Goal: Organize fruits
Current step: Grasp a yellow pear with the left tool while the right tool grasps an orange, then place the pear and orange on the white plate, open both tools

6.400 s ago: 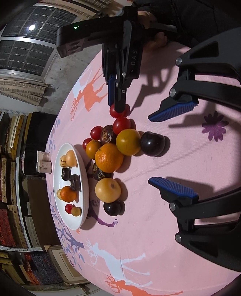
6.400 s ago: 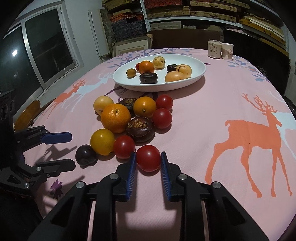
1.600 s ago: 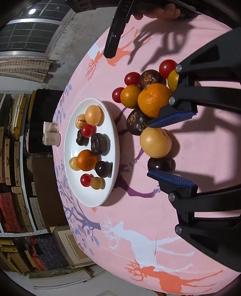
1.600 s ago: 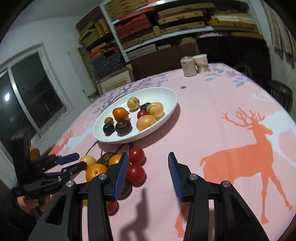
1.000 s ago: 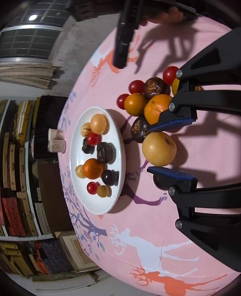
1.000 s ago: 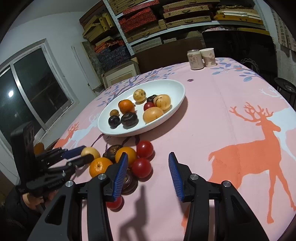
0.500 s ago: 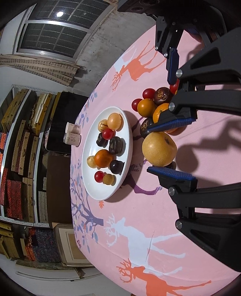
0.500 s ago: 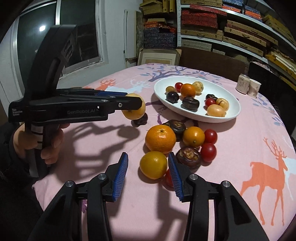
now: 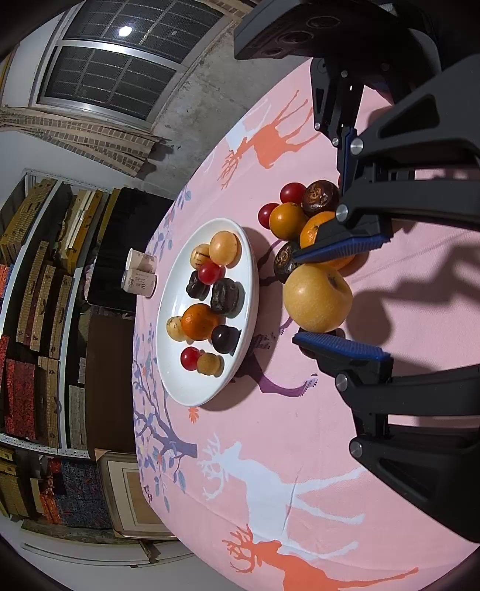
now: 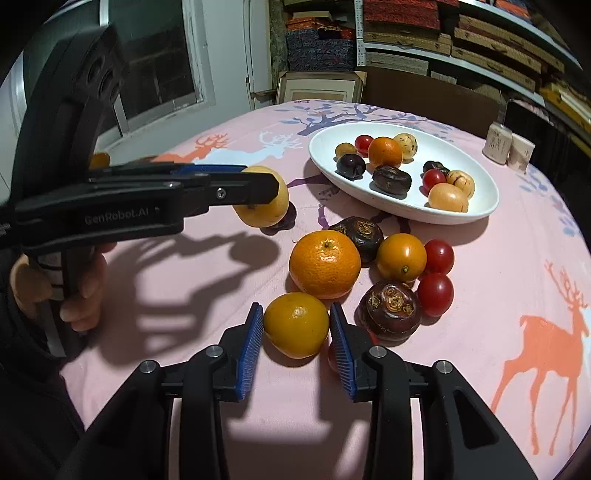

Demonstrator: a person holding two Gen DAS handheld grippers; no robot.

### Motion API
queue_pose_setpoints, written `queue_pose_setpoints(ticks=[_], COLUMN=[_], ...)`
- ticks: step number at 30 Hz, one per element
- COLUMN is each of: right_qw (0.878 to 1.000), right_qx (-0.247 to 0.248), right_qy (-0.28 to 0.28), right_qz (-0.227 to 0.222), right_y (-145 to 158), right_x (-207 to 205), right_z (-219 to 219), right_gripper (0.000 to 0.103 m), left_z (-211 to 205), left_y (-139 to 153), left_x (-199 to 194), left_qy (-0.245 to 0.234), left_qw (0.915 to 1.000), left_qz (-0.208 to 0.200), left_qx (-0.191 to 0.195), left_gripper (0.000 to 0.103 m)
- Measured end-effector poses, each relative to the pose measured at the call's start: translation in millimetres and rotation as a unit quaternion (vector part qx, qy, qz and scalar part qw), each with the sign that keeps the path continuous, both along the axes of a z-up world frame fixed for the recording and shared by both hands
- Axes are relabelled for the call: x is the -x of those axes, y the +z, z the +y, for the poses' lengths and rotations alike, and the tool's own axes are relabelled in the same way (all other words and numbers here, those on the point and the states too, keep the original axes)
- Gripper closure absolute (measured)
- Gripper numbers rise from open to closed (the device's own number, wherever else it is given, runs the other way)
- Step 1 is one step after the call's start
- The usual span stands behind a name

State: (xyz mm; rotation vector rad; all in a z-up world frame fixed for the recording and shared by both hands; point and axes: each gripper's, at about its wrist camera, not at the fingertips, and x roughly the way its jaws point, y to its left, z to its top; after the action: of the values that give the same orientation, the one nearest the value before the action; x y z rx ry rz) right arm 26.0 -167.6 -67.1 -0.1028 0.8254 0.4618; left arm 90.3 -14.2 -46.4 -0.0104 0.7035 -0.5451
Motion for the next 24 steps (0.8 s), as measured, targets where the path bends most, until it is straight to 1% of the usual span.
queue_pose_setpoints(ticks=[8, 14, 18, 24], right_qw=[0.997, 0.993, 0.99, 0.987], right_qx=[-0.074, -0.111, -0.13, -0.144], right_qy=[-0.022, -0.032, -0.041, -0.051], right_qz=[-0.003, -0.008, -0.018, -0.047], right_y=[5.2, 13.1, 26.3, 55.9], right_x=[1.0, 1.0, 1.4, -5.5], right_z=[-23.4, -37.5, -51.0, -70.9], right_gripper=[0.066, 0.066, 0.066, 0.066], left_z=[-1.0, 0.4, -1.0, -8.6], left_y=[-0.7, 2.5, 7.7, 27.5], left_x=[-0.2, 1.5, 3.4, 3.4], left_qy=[-0.002, -0.002, -0.004, -0.01], left_qw=[1.0, 0.9999, 0.9999, 0.9994], left_qz=[-0.002, -0.009, -0.012, -0.034], left_qx=[0.0, 0.007, 0.004, 0.001], left_gripper=[0.065, 0.065, 0.065, 0.065])
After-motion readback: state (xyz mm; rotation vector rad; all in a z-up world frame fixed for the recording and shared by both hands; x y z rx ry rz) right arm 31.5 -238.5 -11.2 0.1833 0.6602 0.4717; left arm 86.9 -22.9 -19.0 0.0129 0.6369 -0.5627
